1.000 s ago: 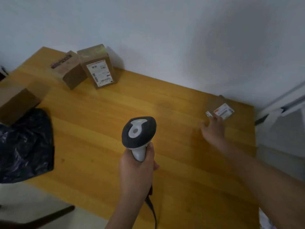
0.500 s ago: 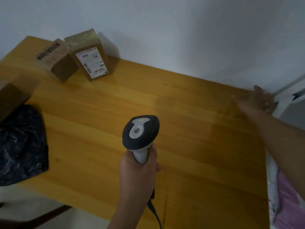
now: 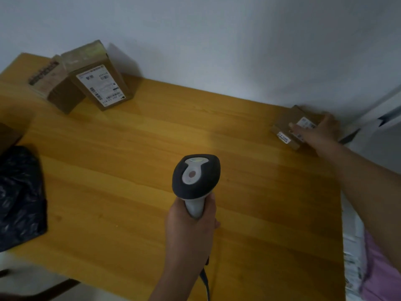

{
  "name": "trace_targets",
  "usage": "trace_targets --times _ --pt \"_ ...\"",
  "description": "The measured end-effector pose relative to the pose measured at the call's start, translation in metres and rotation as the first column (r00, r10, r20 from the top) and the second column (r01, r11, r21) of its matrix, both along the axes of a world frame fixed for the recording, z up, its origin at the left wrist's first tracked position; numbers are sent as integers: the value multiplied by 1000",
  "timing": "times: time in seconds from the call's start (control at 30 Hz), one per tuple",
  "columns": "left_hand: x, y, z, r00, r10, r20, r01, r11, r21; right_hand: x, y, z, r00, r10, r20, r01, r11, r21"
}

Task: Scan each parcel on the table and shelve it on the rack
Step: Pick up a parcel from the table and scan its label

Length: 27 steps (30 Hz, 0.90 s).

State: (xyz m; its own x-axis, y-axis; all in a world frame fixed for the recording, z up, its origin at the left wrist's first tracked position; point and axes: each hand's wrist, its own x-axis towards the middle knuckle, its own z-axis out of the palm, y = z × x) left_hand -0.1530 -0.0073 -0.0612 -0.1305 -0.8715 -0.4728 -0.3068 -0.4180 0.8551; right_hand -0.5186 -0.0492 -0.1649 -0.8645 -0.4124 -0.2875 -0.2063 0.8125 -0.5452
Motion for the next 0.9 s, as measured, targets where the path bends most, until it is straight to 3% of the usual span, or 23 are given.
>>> trace_targets --times 0.07,0.17,0.47,0.67,0.9 --pt "-5 2 -1 1000 0 -8 0 1000 4 0 -12 6 981 83 173 -88 996 20" --pt "-12 3 -1 1000 1 -5 -1 1000 8 21 -26 12 932 230 280 -288 939 187" --pt "-11 16 24 997 66 42 -67 997 27 116 -13 12 810 249 531 -446 850 282" --pt "9 37 43 991 96 94 -100 994 44 132 9 18 754 140 641 -204 979 27" --pt "41 91 64 995 38 88 -41 999 28 172 42 53 729 242 641 -54 953 -298"
